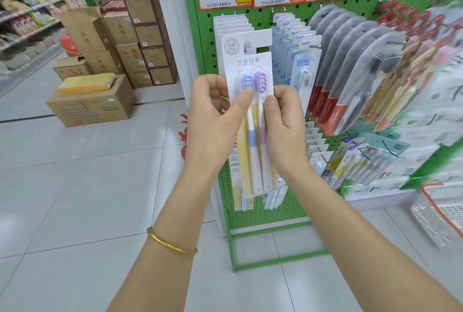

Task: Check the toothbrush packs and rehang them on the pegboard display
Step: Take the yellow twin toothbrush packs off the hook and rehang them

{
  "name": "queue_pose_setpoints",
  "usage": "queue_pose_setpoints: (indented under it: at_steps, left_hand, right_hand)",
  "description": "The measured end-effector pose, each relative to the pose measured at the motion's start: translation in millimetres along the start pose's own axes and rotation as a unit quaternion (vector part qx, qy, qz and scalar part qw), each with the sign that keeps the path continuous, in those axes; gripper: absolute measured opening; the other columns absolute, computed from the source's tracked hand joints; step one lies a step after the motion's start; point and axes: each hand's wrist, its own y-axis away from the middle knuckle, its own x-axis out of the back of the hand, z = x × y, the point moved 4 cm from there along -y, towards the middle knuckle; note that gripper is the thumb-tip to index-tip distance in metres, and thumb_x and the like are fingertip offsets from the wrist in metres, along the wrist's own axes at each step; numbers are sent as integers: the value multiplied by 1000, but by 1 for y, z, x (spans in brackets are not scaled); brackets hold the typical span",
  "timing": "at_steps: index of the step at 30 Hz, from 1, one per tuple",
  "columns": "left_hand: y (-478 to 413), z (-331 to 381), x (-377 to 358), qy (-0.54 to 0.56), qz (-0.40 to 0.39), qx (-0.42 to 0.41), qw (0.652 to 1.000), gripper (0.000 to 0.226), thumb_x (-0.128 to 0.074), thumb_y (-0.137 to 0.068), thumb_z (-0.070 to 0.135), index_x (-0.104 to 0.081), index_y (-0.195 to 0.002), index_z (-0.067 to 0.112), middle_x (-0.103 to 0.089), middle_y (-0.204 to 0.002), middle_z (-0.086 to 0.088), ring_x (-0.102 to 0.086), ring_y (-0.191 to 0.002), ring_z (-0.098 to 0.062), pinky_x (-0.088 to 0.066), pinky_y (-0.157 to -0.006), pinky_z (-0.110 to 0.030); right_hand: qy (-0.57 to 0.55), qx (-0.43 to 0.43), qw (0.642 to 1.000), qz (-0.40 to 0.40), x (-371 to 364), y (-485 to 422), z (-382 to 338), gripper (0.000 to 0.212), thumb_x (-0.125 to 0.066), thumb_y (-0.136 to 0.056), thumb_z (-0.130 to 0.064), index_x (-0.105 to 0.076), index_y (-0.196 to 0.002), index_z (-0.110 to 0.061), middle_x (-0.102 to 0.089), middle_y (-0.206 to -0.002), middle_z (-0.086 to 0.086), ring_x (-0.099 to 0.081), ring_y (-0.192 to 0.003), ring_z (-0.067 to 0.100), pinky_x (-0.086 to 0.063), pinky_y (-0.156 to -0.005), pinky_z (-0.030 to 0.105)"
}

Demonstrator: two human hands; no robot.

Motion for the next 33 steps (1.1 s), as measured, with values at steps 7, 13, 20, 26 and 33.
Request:
queue_pose_setpoints:
  at_steps: [7,13,20,26,33]
  left_hand:
    - [38,-13,-23,-18,-13,31,999,22,-69,-86,23,-50,-96,25,-60,-95,2,-54,-78,-4,-48,-72,-19]
    - [98,-68,-78,-37,-56,153,986,12,-58,-93,23,-52,-104,23,-59,-88,14,-55,-69,11,-44,-67,-10]
    - [149,-120,-141,122,-170,393,895,67,-53,-79,70,-42,-125,21,-62,-120,0,-61,-112,-12,-44,-103,-38]
    - [158,-146,-147,272,-88,521,805,58,-41,-92,62,-61,-112,12,-73,-99,-13,-69,-94,-28,-52,-90,-42]
    - [164,-154,-141,249,-73,529,808,51,-49,-84,67,-68,-82,20,-69,-79,-5,-67,-74,-24,-52,-72,-36]
  right_hand:
    - [17,-15,1000,-1,39,32,10,26,-43,-97,-4,-45,-83,-26,-45,-75,-14,-43,-68,-9,-36,-66,8]
    - [81,-131,988,-8,103,82,66,10,-51,-94,-9,-58,-87,-13,-56,-74,-10,-49,-67,1,-40,-63,16]
    - [189,-148,959,-153,138,126,88,14,-53,-94,-24,-62,-105,-27,-66,-98,-16,-59,-90,0,-48,-80,25]
    - [157,-192,964,-101,159,140,105,26,-52,-92,-9,-68,-110,-21,-64,-109,-13,-56,-95,-2,-45,-85,20]
    - [224,-242,941,-76,159,147,118,9,-54,-94,-23,-55,-87,-17,-58,-84,-7,-51,-76,6,-38,-68,22]
